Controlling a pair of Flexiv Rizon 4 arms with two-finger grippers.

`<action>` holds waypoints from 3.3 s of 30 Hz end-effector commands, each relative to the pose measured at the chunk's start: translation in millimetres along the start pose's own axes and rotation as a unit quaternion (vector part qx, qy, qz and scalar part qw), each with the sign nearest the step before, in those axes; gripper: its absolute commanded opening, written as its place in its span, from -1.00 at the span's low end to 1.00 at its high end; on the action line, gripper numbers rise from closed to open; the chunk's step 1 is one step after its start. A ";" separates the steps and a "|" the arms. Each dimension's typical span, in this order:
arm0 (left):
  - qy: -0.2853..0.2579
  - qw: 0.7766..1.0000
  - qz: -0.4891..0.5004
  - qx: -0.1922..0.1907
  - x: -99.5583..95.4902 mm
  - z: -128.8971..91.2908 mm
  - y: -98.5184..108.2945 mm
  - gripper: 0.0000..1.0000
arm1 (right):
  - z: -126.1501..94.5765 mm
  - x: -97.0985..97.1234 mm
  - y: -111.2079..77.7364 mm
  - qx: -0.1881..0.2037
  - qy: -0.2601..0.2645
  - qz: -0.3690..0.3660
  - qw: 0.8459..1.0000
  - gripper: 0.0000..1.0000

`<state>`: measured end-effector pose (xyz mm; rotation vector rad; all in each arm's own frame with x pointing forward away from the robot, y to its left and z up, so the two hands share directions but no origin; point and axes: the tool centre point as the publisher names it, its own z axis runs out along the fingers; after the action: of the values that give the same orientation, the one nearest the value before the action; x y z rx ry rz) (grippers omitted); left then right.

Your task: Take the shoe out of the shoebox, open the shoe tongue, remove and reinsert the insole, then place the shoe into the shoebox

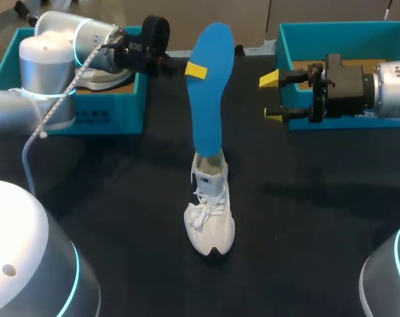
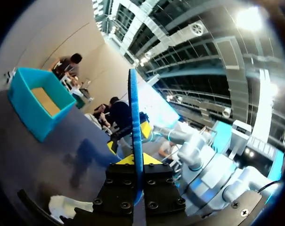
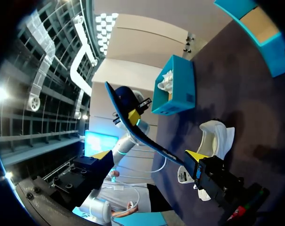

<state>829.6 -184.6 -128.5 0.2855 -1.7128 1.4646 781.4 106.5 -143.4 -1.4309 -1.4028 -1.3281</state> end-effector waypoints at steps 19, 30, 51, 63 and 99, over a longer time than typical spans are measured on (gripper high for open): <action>-0.159 0.922 0.352 -0.004 6.5 -11.2 -8.6 -1.00 | 1.7 -0.1 0.0 -0.001 -0.001 0.000 1.000 1.00; -0.202 0.842 0.498 -0.044 -3.1 -22.7 -9.0 -1.00 | 1.7 -0.1 0.0 -0.001 -0.001 0.000 1.000 1.00; -0.215 0.826 0.519 -0.041 -3.8 -28.0 -18.1 -1.00 | 1.7 -0.1 0.0 -0.001 -0.001 0.000 1.000 1.00; -0.196 0.571 0.794 -0.074 -17.6 -36.5 -12.7 -1.00 | 1.7 -0.1 0.0 -0.001 -0.001 0.000 1.000 1.00; -0.246 0.217 0.928 -0.178 -31.0 -33.2 4.6 -1.00 | 1.7 -0.1 0.0 -0.001 -0.001 0.000 1.000 1.00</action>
<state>870.4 -160.6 -152.0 -2.9699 -2.4745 2.0651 781.7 106.7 -143.4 -1.4320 -1.4038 -1.3273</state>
